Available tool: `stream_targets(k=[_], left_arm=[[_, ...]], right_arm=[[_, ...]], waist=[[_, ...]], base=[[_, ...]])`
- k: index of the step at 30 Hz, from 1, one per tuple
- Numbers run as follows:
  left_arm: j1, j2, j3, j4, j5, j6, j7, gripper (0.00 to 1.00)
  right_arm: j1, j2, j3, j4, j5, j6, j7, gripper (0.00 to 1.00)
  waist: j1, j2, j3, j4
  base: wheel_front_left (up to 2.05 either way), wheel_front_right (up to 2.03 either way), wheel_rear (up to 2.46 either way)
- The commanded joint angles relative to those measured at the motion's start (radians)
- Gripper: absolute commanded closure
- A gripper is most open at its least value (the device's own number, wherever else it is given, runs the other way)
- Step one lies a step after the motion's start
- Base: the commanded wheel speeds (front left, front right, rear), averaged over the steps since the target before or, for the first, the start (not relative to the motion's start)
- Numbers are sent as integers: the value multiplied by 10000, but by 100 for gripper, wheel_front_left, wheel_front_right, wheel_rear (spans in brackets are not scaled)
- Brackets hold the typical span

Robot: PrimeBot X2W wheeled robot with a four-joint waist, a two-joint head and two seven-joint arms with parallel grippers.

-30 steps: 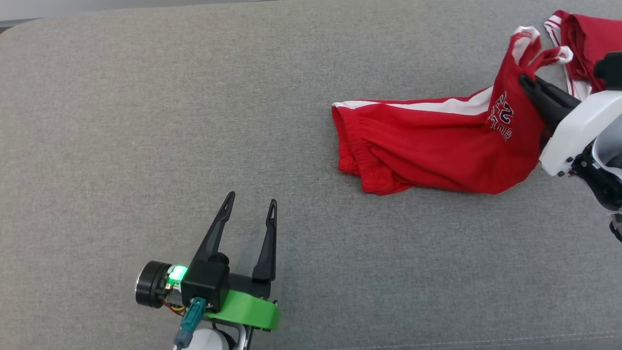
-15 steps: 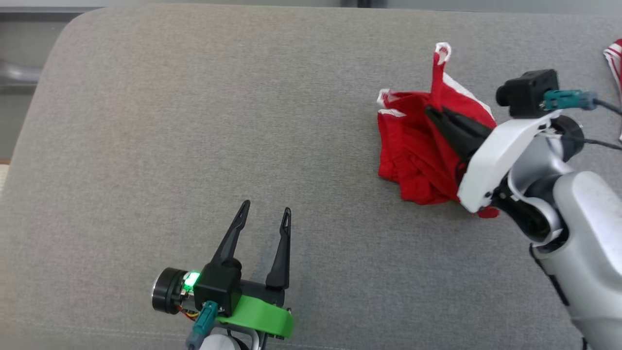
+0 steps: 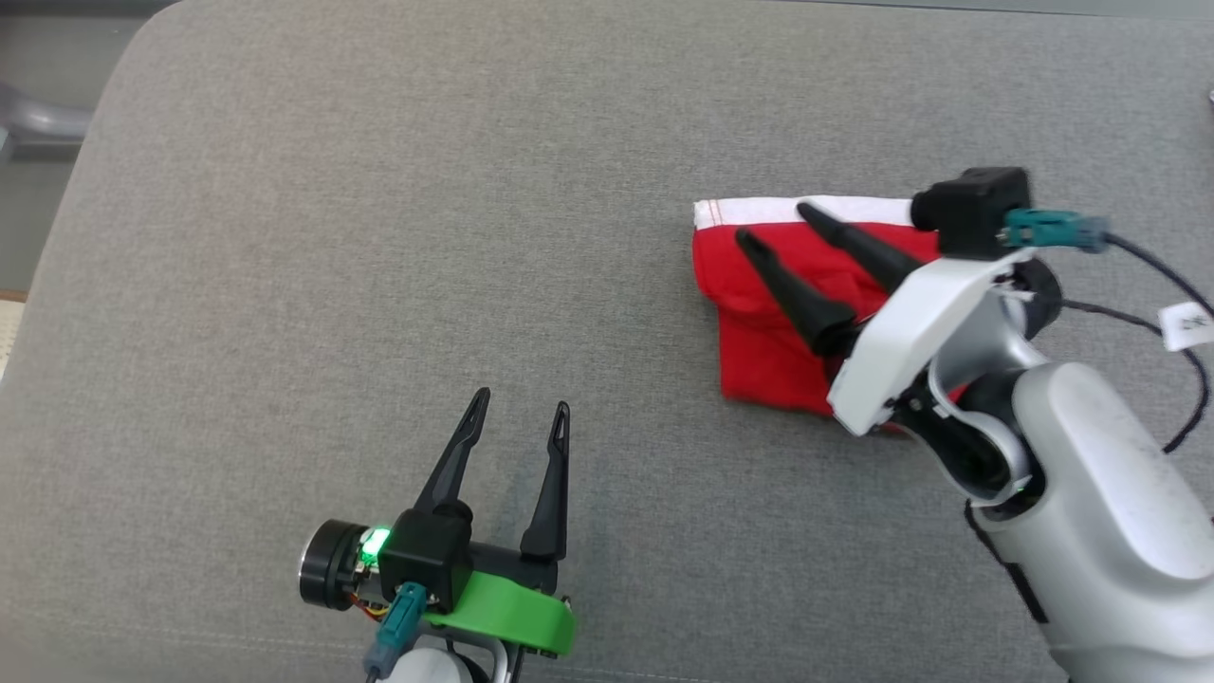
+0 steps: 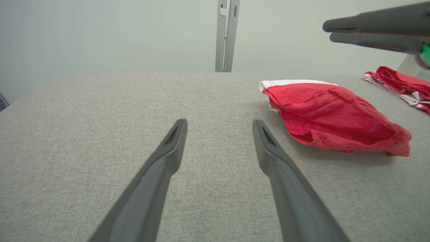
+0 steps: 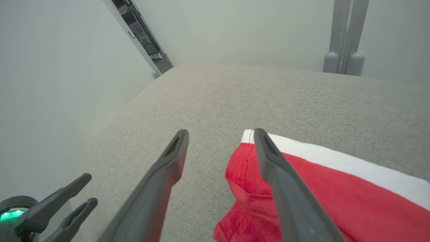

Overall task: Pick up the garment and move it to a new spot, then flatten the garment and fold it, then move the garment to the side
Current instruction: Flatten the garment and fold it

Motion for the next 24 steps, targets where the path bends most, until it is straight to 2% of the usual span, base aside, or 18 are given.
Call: stream_targets(k=[1,5,6,9,11,15,19,20,21,22,24], left_arm=[[-127,18,58,19,-36,2,-28,0],[-49,20,209,-93,129,-5,-28,0],[32,20,317,-154,214,-22,-28,0],[137,21,518,-307,327,-64,-28,0],[222,24,680,-387,385,-64,-28,0],[391,54,1024,-559,504,-107,-28,0],[563,101,1241,-644,632,-230,-28,0],[580,100,1273,-660,631,-264,-28,0],[604,98,1298,-679,648,-285,-28,0],[613,94,1306,-687,679,-308,-28,0],[589,81,1282,-705,710,-360,-28,0]], right_arm=[[149,-127,-211,-257,72,3,-333,0],[467,-487,-1033,-767,-188,2,-1349,0],[706,-636,-1459,-853,-314,3,-1963,0],[1233,-1026,-1818,-666,-787,3,-2980,0],[1543,-1226,-1818,-463,-1106,5,-3713,0],[2198,-1236,-1774,311,-1432,3,-5080,0],[2514,-1135,-1285,1196,-1276,3,-5755,0],[2516,-1134,-1186,1335,-1206,3,-5836,19],[2514,-1161,-1029,1498,-1094,3,-5890,62],[2491,-1211,-844,1599,-1004,3,-5904,100],[2331,-1341,-443,1772,-714,3,-5886,100]], waist=[[0,0,-64,-169],[0,0,-200,-549],[0,0,-267,-766],[0,0,-380,-1080],[0,0,-438,-1274],[0,0,-553,-1613],[0,0,-623,-1761],[0,0,-629,-1760],[0,0,-627,-1743],[0,0,-614,-1713],[0,0,-562,-1584]], base=[[0,0,0],[0,0,0],[0,0,0],[0,0,0],[0,0,0],[0,0,0],[0,0,0],[0,0,0],[0,0,0],[0,0,0],[0,0,0]])
